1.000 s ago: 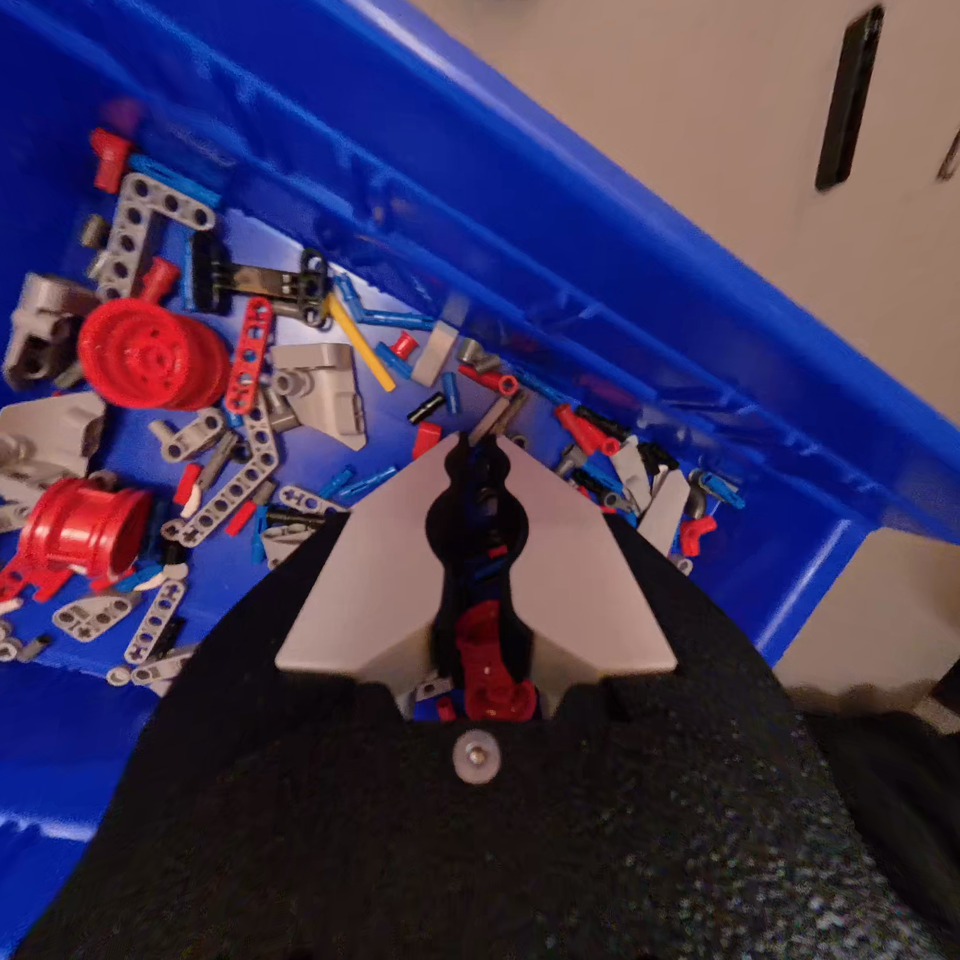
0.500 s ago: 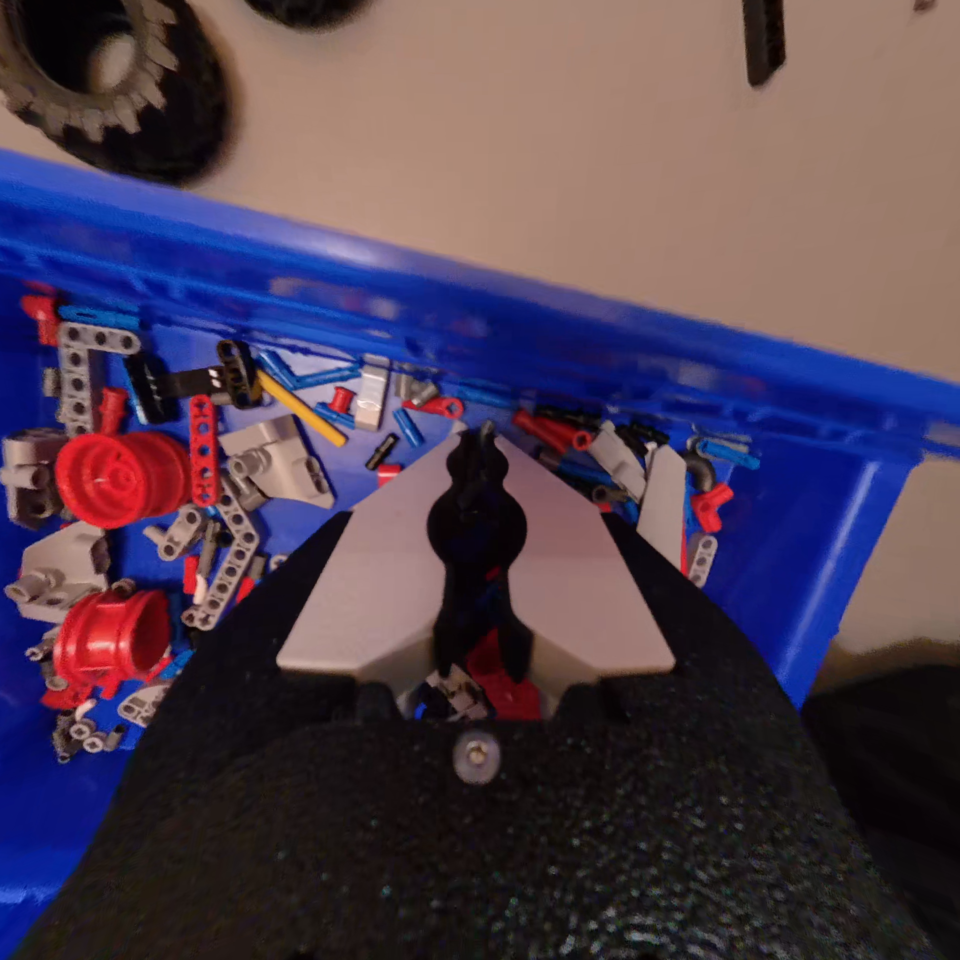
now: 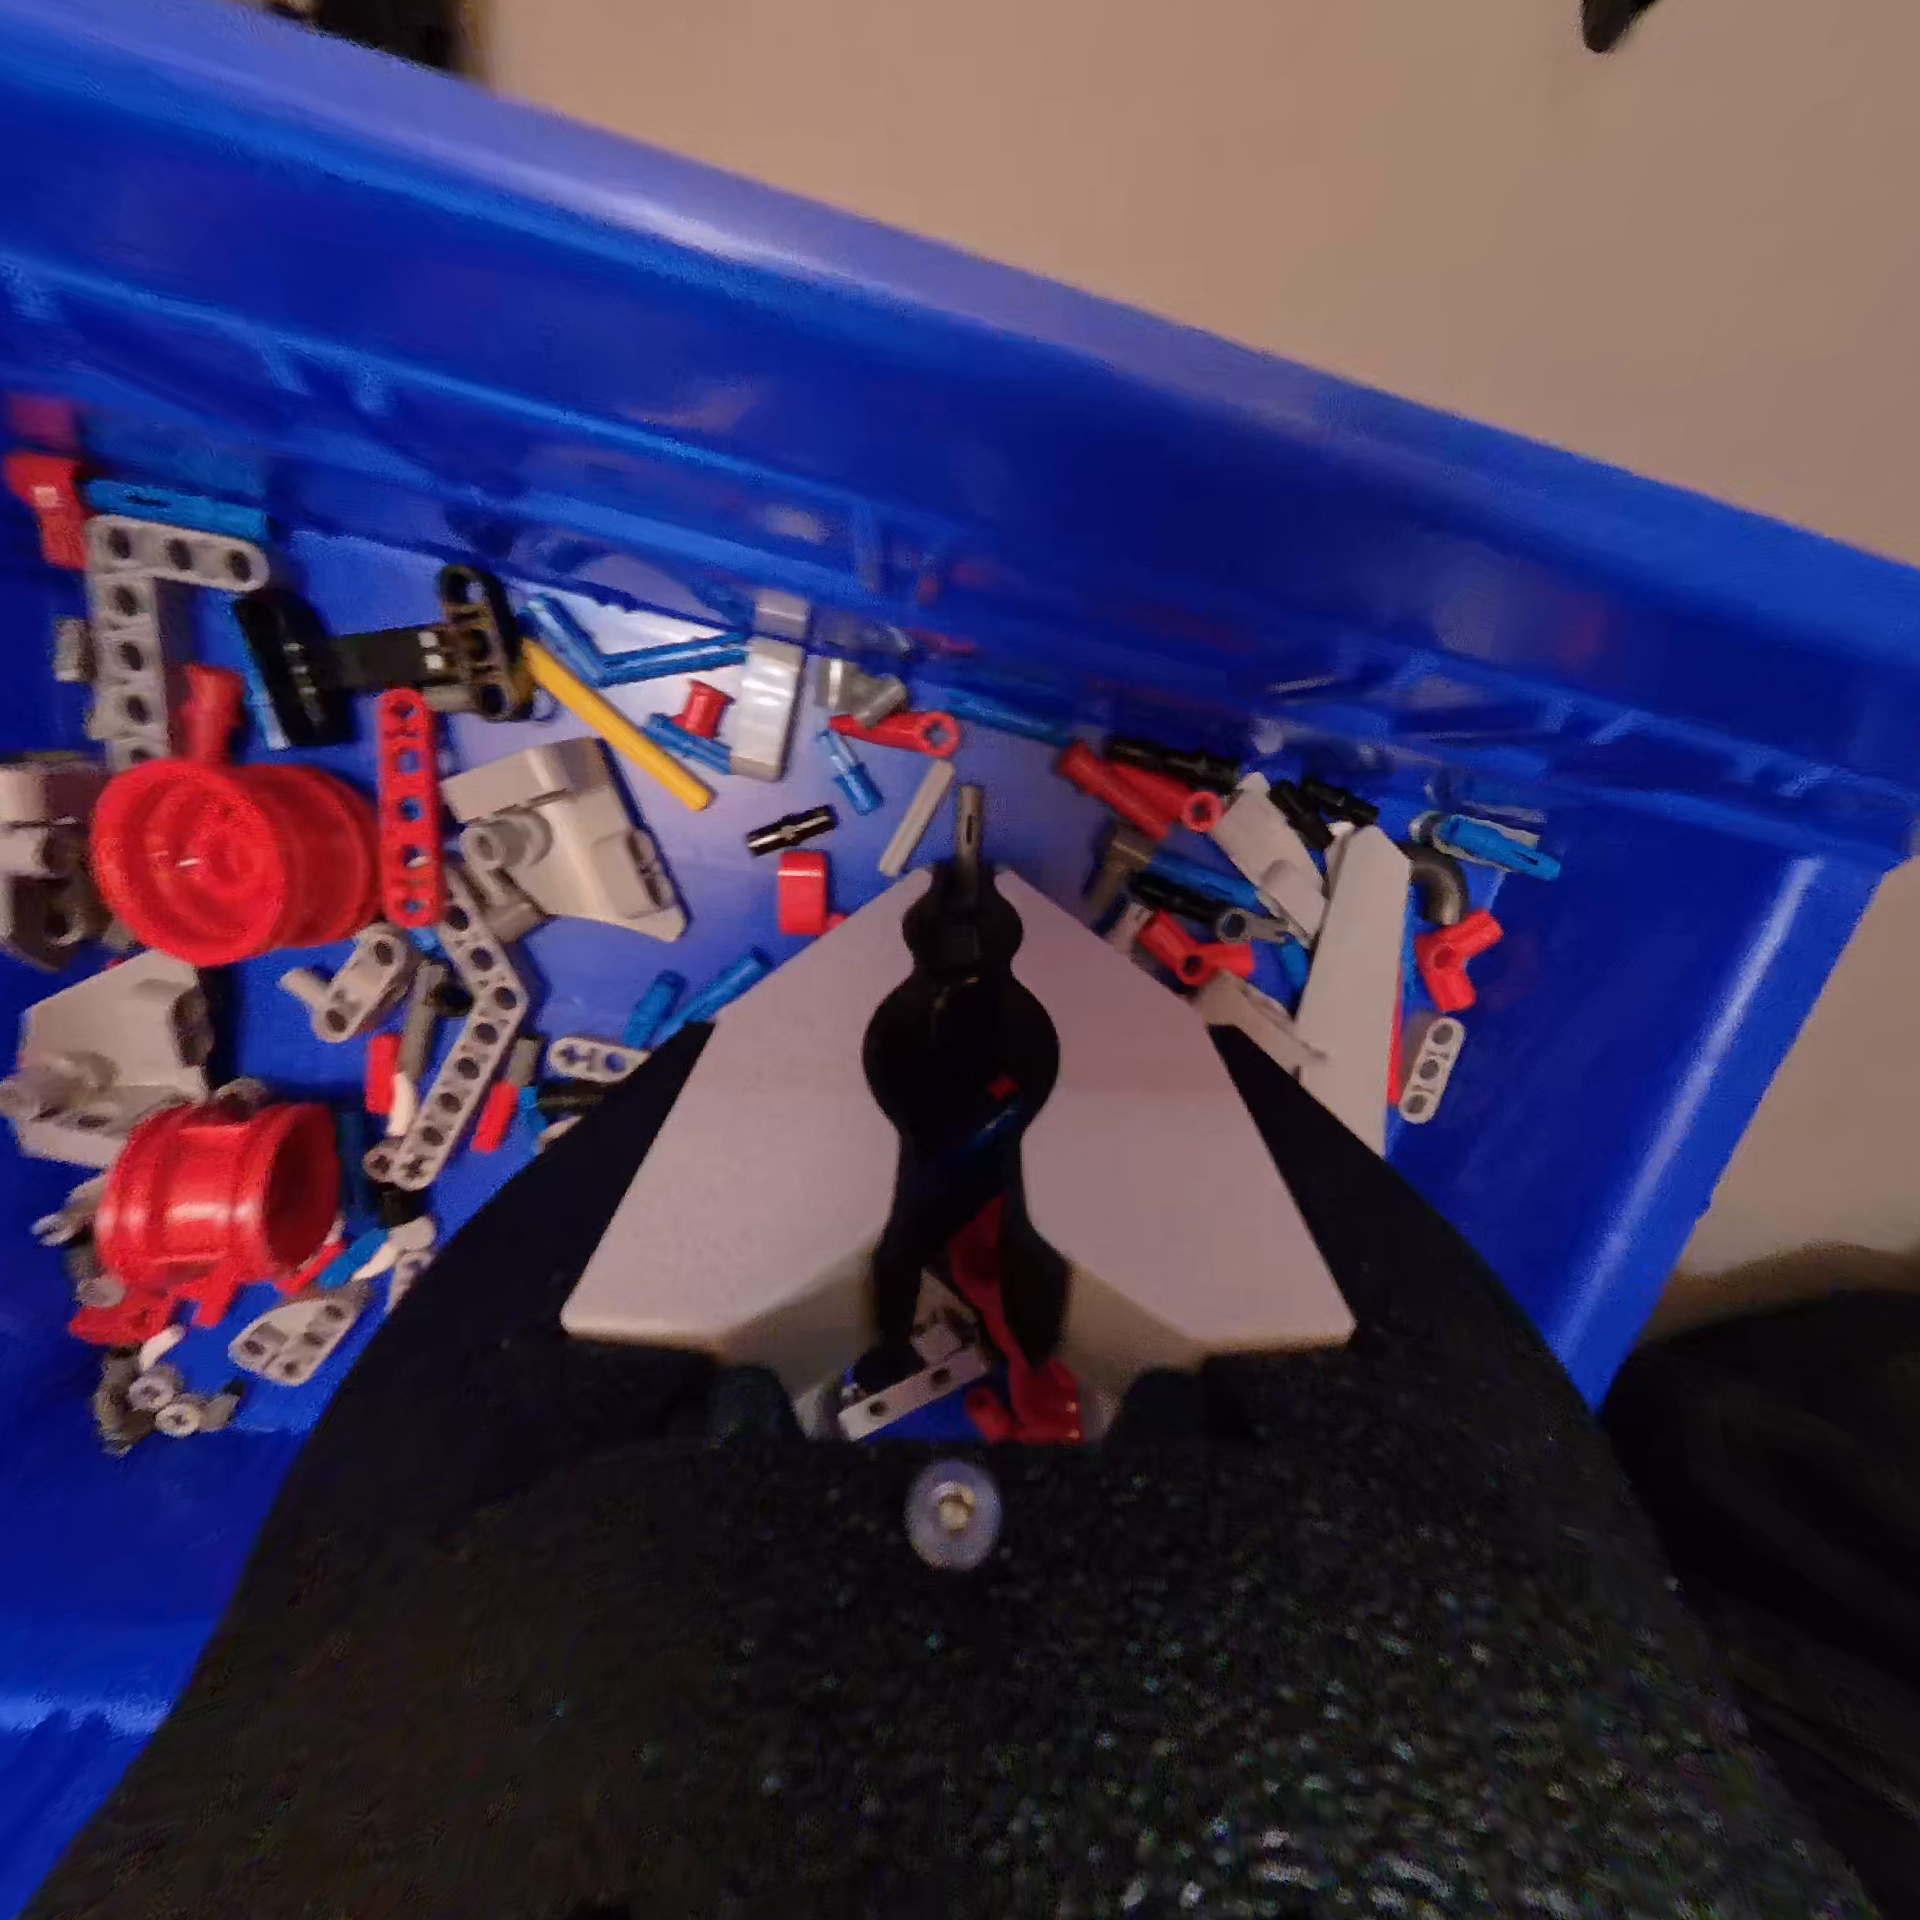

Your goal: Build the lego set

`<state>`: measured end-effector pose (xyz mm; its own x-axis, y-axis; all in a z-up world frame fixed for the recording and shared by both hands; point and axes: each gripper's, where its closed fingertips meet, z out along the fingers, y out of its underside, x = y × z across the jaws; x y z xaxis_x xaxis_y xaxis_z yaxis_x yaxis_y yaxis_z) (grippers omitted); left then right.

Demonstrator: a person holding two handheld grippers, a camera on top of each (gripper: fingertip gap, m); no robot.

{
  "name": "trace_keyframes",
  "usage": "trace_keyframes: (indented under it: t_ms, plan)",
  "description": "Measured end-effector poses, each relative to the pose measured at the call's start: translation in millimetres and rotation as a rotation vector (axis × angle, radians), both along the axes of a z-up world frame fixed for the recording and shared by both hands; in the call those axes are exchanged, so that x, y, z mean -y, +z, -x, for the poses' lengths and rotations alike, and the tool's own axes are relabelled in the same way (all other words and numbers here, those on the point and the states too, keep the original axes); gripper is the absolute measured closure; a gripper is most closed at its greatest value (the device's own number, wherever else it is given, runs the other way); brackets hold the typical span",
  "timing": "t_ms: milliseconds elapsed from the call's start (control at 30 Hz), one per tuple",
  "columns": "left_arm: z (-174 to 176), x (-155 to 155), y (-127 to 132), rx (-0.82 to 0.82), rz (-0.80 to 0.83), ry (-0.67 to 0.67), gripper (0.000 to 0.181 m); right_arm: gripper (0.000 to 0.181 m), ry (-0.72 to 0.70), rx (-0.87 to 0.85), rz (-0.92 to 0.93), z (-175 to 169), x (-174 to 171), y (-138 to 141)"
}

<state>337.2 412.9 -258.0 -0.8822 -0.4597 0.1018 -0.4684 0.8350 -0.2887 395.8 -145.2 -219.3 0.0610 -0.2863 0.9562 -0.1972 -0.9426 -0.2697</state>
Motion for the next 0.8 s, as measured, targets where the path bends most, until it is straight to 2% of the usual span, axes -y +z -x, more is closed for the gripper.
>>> trace_keyframes:
  t_ms: [33,133,267,333,367,467,567,667,800]
  plan:
    - [-3.5,-0.3,2.6,0.022,0.003,0.009,0.177,0.147,0.0,0.0,0.001,0.1,0.0,0.0]
    - [-11.9,9.3,31.4,0.112,0.103,0.045,0.178,0.147,0.001,0.0,0.002,0.1,-0.1,0.1]
    - [-25.1,26.0,109.1,0.318,0.31,0.183,0.179,0.147,0.001,-0.002,0.001,0.1,-0.2,-0.2]
    - [-14.8,45.6,142.6,0.396,0.38,0.147,0.179,0.147,0.002,0.0,0.005,0.2,-0.3,0.2]
    - [-6.6,57.0,151.0,0.414,0.378,0.111,0.179,0.147,0.003,0.0,0.004,0.1,-0.4,0.1]
    - [14.3,96.0,149.2,0.423,0.29,-0.02,0.179,0.143,0.003,-0.002,-0.009,0.1,0.3,0.0]
    - [39.1,153.6,133.0,0.324,0.302,-0.171,0.179,0.139,0.004,0.012,-0.022,0.8,1.2,3.0]
    - [59.7,190.5,96.2,0.209,0.234,-0.298,0.179,0.137,0.012,0.035,-0.045,2.3,0.9,7.9]
    - [72.5,204.3,47.0,0.074,0.094,-0.343,0.179,0.136,0.029,0.049,-0.062,4.0,-0.8,10.8]
